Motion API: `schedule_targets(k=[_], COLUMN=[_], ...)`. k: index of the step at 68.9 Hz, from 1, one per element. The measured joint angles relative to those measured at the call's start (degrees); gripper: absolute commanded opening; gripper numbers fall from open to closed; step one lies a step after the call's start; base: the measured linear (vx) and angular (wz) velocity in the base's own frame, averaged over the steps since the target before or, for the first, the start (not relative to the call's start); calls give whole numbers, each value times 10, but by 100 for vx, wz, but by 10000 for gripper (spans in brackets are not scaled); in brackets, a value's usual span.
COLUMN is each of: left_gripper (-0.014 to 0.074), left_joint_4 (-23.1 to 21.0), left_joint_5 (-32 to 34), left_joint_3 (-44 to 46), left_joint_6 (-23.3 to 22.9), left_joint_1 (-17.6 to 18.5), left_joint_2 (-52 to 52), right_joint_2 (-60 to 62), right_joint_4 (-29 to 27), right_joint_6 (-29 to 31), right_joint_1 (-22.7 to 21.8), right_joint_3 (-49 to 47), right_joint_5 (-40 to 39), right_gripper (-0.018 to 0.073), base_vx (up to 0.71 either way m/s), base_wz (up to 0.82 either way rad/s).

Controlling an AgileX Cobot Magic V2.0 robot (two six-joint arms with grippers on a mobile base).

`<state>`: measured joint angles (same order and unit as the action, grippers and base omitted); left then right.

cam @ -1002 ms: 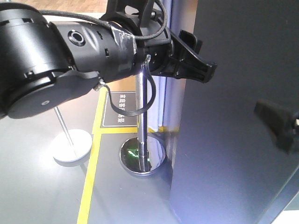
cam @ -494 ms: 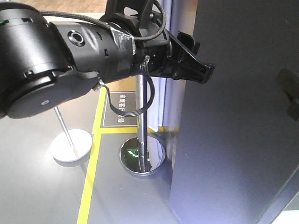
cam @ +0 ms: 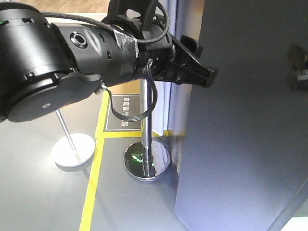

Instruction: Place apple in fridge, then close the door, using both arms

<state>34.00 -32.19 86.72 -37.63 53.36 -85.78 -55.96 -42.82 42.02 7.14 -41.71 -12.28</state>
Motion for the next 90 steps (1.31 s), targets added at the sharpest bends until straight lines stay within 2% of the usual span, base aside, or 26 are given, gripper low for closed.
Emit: schedule_targets(k=[14,29,38,60,71,90], left_gripper=[407,407,407,407,407,407], left_joint_4=[0,9,10,11,11,11], left_joint_5=[-8,-8,-8,-9,-9,-9], left_joint_3=[0,0,0,0,0,0], left_joint_6=[0,0,0,0,0,0], left_joint_1=[0,0,0,0,0,0], left_joint_2=[0,0,0,0,0,0], right_joint_2=[-75,-214,-308,-422,-436,-451], right_joint_4=[-38,-41,-41,-36,-32,-28], right_joint_6=[60,71,73,80,89,86], right_joint_1=[-45,-115,-148,-173,-175,-206], right_joint_3=[-70,-219,-316,-461,-476,-509], right_joint_5=[5,55,112,215,236,300], right_gripper=[594,594,594,568,545,510], base_vx=[0,0,0,0,0,0], base_wz=[0,0,0,0,1,0])
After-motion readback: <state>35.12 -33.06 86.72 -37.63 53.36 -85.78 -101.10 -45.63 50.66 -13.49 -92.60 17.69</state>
